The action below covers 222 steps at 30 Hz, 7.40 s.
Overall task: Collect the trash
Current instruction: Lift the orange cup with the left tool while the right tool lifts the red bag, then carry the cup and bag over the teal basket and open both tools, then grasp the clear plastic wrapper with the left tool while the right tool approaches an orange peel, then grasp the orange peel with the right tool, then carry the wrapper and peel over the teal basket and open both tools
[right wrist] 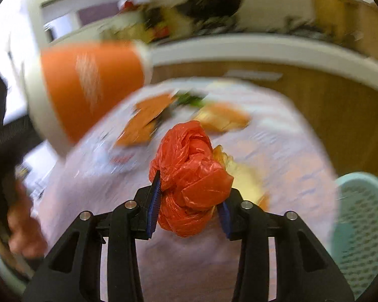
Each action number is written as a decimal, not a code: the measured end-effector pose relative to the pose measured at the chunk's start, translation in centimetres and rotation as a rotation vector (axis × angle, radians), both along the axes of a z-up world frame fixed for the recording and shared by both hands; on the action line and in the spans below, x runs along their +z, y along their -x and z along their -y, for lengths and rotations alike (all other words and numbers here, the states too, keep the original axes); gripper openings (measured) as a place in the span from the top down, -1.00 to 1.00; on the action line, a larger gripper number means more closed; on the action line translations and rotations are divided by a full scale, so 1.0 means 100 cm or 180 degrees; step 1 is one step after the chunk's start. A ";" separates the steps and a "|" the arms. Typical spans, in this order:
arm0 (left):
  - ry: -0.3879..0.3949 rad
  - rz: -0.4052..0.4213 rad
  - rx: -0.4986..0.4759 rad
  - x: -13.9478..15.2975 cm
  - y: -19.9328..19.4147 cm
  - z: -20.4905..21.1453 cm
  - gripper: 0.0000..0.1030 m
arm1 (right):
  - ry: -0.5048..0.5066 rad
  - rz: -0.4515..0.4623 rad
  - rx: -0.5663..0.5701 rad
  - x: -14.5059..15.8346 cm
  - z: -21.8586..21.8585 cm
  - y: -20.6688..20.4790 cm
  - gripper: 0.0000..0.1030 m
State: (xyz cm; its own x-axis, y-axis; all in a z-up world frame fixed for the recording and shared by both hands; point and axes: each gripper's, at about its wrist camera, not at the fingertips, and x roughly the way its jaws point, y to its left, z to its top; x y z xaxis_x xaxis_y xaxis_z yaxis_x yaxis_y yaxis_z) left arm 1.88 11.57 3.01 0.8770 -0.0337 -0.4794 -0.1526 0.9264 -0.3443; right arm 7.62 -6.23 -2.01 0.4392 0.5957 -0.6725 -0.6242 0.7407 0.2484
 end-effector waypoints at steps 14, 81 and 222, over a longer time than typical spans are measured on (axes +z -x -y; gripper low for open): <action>-0.0139 -0.0016 0.0251 0.006 0.032 -0.023 1.00 | -0.0009 0.0210 0.0329 -0.005 0.006 0.062 -0.45; -0.0106 -0.1030 -0.1609 -0.091 -0.094 0.225 -0.15 | 0.0339 -0.0094 -0.2306 -0.007 0.255 -0.018 0.15; -0.0659 -0.0602 -0.1688 -0.075 -0.102 0.218 0.07 | 0.0417 -0.0301 -0.2373 -0.026 0.252 -0.040 -0.08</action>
State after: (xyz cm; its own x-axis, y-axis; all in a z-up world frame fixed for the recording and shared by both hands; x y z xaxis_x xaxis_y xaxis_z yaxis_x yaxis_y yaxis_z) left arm 12.11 -10.19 -4.49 0.6648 -0.3328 -0.6688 0.3079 0.9378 -0.1606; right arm 11.58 -31.45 -4.59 0.6309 0.0767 -0.7721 0.0723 0.9850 0.1569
